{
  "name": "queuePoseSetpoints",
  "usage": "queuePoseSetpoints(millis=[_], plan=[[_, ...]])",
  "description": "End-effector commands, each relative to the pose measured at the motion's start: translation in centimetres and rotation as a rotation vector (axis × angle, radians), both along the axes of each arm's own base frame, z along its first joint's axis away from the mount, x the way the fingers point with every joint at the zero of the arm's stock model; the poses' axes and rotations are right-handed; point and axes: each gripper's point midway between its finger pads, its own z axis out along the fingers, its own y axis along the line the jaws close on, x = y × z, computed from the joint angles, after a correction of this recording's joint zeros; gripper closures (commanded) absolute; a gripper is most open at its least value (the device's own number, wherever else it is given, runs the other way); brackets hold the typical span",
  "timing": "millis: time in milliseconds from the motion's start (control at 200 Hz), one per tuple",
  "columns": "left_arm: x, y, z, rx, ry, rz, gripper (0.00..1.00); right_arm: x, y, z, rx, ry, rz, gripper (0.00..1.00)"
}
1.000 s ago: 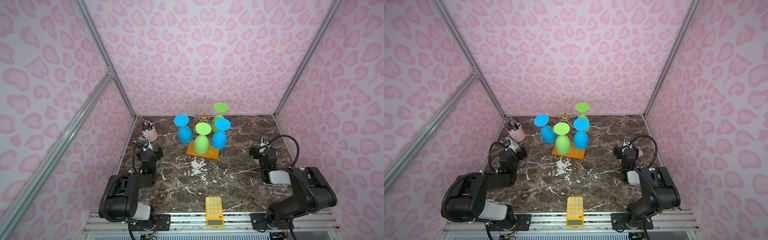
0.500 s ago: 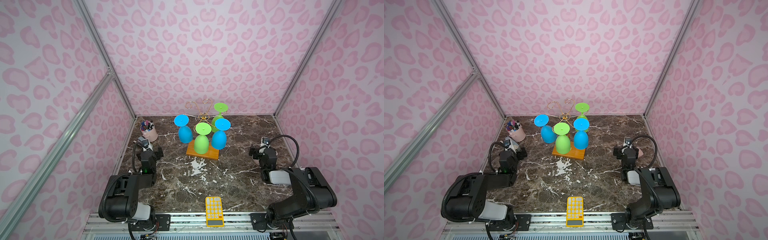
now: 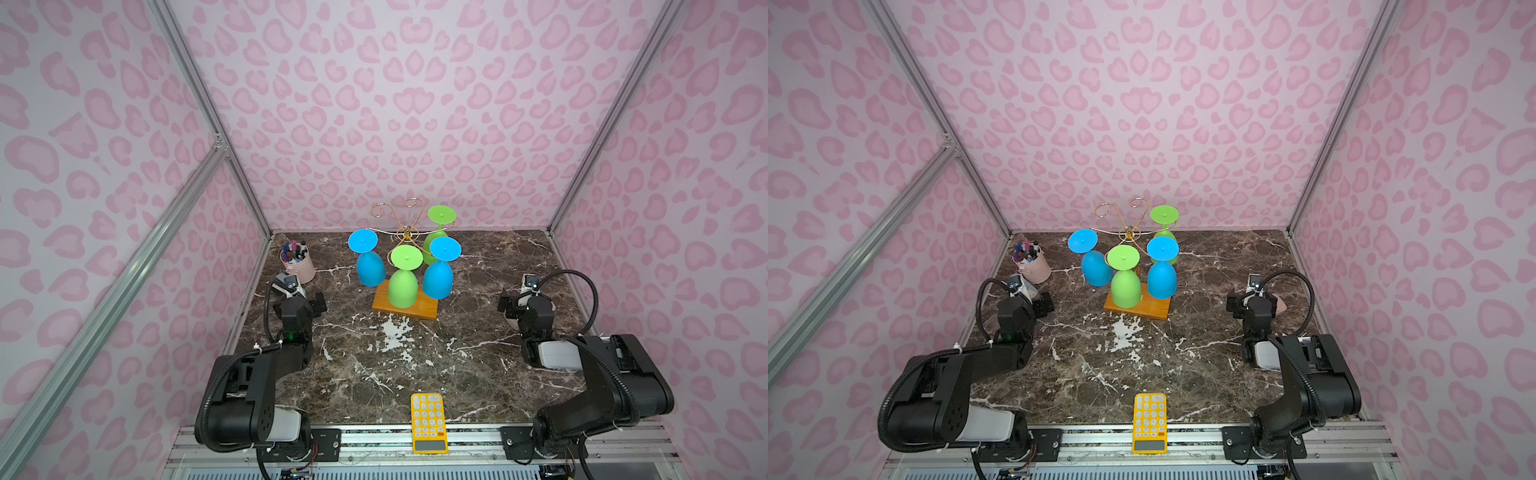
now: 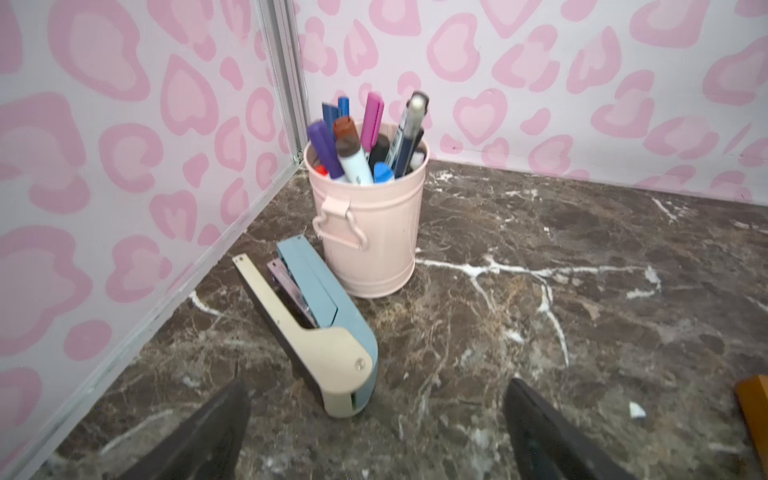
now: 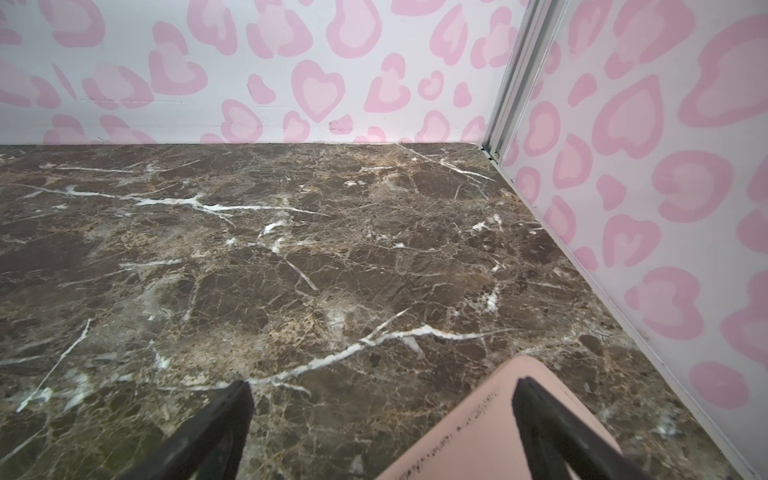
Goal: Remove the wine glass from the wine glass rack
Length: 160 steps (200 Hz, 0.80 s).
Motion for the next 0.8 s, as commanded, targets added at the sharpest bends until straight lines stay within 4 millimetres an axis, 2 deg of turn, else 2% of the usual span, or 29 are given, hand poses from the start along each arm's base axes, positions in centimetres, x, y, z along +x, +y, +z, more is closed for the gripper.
queuePoseSetpoints(millis=[0, 100, 140, 270, 320, 385, 525, 625, 795], plan=[[0.3, 0.4, 0.8, -0.002, 0.081, 0.029, 0.08, 0.2, -0.4, 1.5, -0.008, -0.029, -0.024, 0.01], [-0.5, 0.5, 3.2, -0.063, -0.001, 0.052, 0.08, 0.3, -1.3, 3.1, -0.003, 0.046, -0.084, 0.01], [-1.2, 0.5, 4.0, -0.092, -0.040, 0.064, 0.08, 0.4, -1.3, 4.5, 0.016, 0.037, -0.094, 0.01], [-3.6, 0.3, 6.5, -0.183, -0.149, 0.066, 0.09, 0.5, 1.7, 8.2, 0.187, -0.038, 0.034, 0.01], [-4.5, -0.2, 7.7, -0.225, -0.209, 0.042, 0.09, -0.1, 1.7, 9.2, 0.294, -0.069, 0.007, 0.01], [-5.8, -1.8, 9.3, -0.261, -0.304, -0.055, 0.09, -0.9, 1.6, 10.1, 0.419, -0.092, -0.017, 0.01], [-8.3, -5.1, 12.0, -0.317, -0.412, -0.236, 0.11, -2.2, 3.5, 13.1, 0.494, -0.153, 0.132, 0.01], [-9.5, -8.0, 12.7, -0.341, -0.408, -0.366, 0.14, -3.1, 6.4, 15.1, 0.458, -0.149, 0.305, 0.05], [-11.4, -11.0, 13.4, -0.324, -0.406, -0.512, 0.18, -5.5, 11.5, 15.4, 0.282, -0.072, 0.454, 0.08]])
